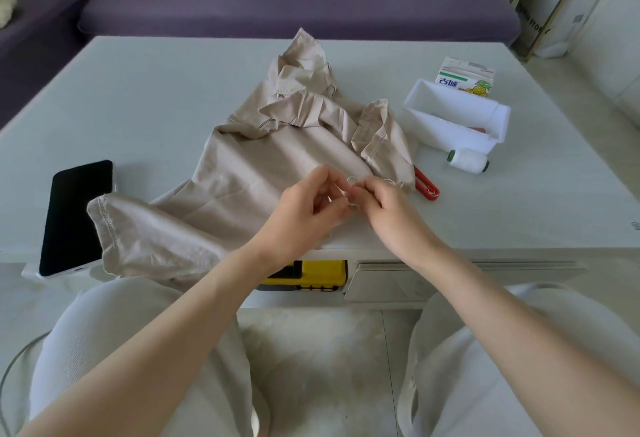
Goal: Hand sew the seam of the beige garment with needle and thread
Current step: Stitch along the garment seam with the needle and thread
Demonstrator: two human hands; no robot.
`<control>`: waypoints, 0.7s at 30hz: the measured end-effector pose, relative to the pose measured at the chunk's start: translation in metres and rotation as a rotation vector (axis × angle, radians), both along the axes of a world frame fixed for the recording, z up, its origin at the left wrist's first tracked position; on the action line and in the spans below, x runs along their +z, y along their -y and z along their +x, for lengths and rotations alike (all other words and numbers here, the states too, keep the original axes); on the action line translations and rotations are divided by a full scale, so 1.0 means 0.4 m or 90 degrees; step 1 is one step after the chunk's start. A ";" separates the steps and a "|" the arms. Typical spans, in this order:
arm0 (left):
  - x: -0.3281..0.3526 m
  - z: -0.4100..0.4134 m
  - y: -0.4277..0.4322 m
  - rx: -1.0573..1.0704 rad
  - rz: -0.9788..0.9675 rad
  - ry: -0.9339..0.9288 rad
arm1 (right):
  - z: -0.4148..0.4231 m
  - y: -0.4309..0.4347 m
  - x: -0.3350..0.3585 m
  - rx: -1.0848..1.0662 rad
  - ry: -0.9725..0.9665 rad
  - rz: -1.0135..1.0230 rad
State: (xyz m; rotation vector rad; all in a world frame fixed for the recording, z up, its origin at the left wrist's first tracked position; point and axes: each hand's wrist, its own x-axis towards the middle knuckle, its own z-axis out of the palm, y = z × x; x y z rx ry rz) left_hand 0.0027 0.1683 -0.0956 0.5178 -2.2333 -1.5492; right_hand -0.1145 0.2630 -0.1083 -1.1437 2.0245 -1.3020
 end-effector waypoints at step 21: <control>0.058 0.034 0.030 0.031 0.133 -0.132 | -0.066 -0.008 -0.067 -0.174 -0.129 0.010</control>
